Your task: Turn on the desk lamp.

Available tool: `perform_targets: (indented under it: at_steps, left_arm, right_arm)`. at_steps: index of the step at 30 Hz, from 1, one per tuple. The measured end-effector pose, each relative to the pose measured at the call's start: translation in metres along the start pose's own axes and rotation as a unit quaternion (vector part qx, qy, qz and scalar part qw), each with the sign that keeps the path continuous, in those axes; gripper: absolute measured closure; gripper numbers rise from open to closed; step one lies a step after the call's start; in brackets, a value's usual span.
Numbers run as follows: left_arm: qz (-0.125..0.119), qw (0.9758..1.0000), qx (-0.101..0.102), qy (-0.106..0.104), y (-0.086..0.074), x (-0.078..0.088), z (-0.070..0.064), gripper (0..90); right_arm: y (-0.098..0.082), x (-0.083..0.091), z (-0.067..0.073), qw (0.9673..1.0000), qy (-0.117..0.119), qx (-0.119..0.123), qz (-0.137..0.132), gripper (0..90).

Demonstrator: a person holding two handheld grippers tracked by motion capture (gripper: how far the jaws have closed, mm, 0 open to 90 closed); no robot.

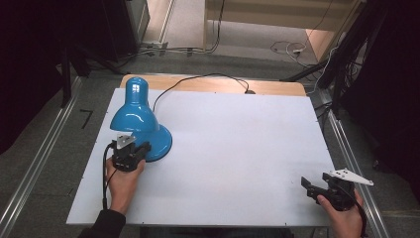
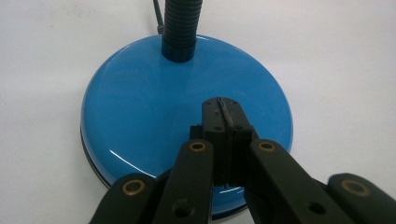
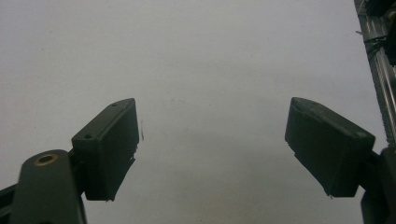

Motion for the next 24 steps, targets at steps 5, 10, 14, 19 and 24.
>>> perform_targets:
  at_steps: [5, 10, 14, 19, 24]
  left_arm:
    - [-0.001, 1.0, -0.003, 0.003, -0.0005, -0.0001, -0.0008, 90.0]
    - [0.0, 0.9999, -0.01, 0.006, -0.0009, -0.0001, -0.0012, 90.0]
    - [0.001, 0.9999, -0.013, 0.009, -0.001, -0.0005, -0.002, 90.0]
    - [0.004, 0.9997, -0.021, 0.014, -0.0016, -0.0001, -0.0029, 90.0]
    - [0.011, 0.9997, -0.02, 0.01, -0.0037, 0.0005, -0.0046, 90.0]
  right_arm:
    - [-0.0001, 0.0003, -0.0012, 1.0, -0.002, 0.0, -0.001, 16.1]
    - [-0.0004, 0.0009, -0.001, 1.0, -0.001, 0.0, -0.001, 16.1]
    - [-0.0005, 0.0008, -0.0018, 1.0, -0.003, 0.0, -0.002, 16.1]
    - [-0.0004, 0.0011, -0.0017, 1.0, -0.003, 0.001, -0.003, 16.1]
    - [-0.0004, 0.0014, -0.0023, 1.0, -0.004, 0.0, -0.003, 16.1]
Point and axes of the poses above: each handheld gripper's, and its own axes: x roughly backward along the jaws, y roughly out of its top, z roughly to its left, the point moved 7 cm from there along -x, roughly forward along the jaws, and after that the axes turned 15 degrees about -y, right-handed, at the moved point
